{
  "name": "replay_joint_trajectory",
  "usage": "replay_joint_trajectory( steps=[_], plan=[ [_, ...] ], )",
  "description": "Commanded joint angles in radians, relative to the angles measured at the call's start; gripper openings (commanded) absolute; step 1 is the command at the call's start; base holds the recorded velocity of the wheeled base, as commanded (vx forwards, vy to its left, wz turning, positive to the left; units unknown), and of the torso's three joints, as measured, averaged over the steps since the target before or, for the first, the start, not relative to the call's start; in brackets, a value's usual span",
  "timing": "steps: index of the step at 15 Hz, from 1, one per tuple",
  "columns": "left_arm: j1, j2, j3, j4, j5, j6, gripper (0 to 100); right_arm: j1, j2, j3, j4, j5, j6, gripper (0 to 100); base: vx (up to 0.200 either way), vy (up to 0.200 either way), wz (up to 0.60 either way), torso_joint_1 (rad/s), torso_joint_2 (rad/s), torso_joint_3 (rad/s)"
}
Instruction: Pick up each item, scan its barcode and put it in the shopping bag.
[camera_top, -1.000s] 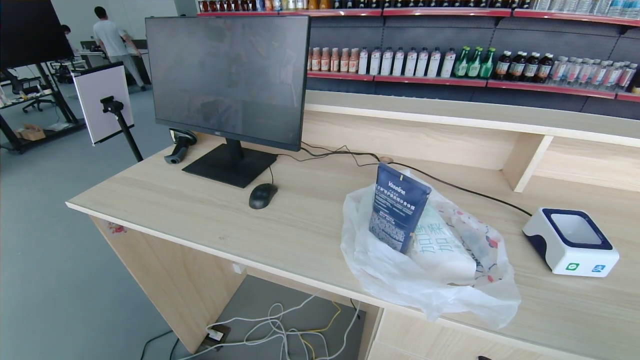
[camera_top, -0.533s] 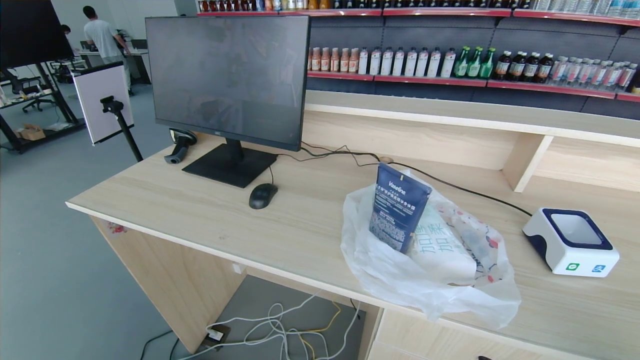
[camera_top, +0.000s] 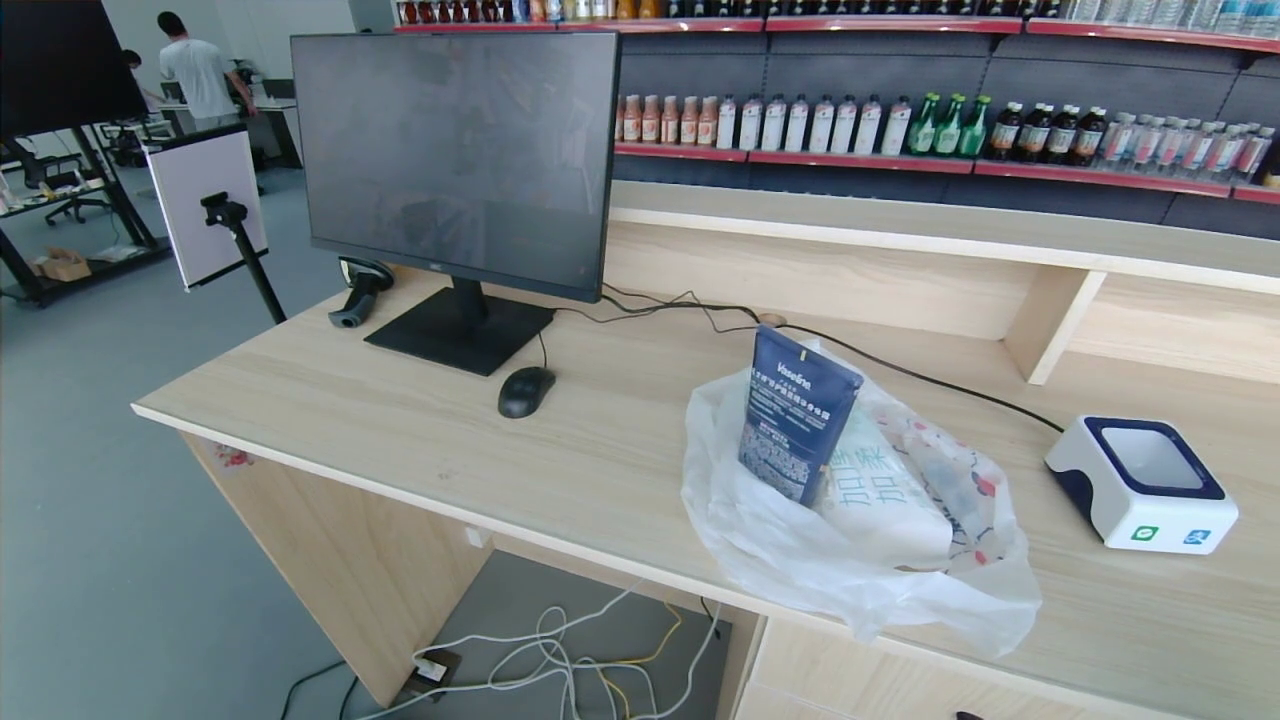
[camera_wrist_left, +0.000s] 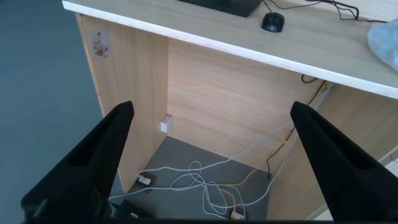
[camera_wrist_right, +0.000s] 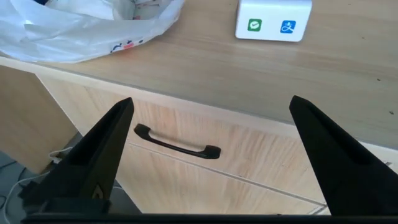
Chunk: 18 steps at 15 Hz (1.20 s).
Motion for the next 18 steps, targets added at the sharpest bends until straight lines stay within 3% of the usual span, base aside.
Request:
replay_joint_trajectory(
  steps=[1, 7, 14, 18],
  plan=[
    [-0.001, 0.002, 0.0, 0.0, 0.002, 0.0, 100, 0.006, -0.042, 0.0, 0.0, 0.0, -0.006, 100, 0.0, 0.0, 0.0, 0.0, 0.0, 0.0],
    [-0.001, 0.0, 0.0, 0.0, 0.002, 0.0, 100, 0.006, -0.042, 0.0, 0.0, 0.0, -0.003, 100, -0.2, 0.0, 0.0, 0.005, 0.0, 0.002],
    [-0.001, 0.0, 0.0, 0.001, 0.0, 0.001, 100, 0.007, -0.042, 0.0, 0.0, 0.001, -0.003, 100, 0.0, 0.0, -0.6, 0.004, 0.0, -0.002],
    [-0.001, 0.0, 0.0, 0.001, 0.0, 0.0, 100, 0.007, -0.042, 0.0, 0.0, 0.0, -0.003, 100, 0.0, -0.1, 0.0, 0.001, 0.0, 0.001]
  ],
)
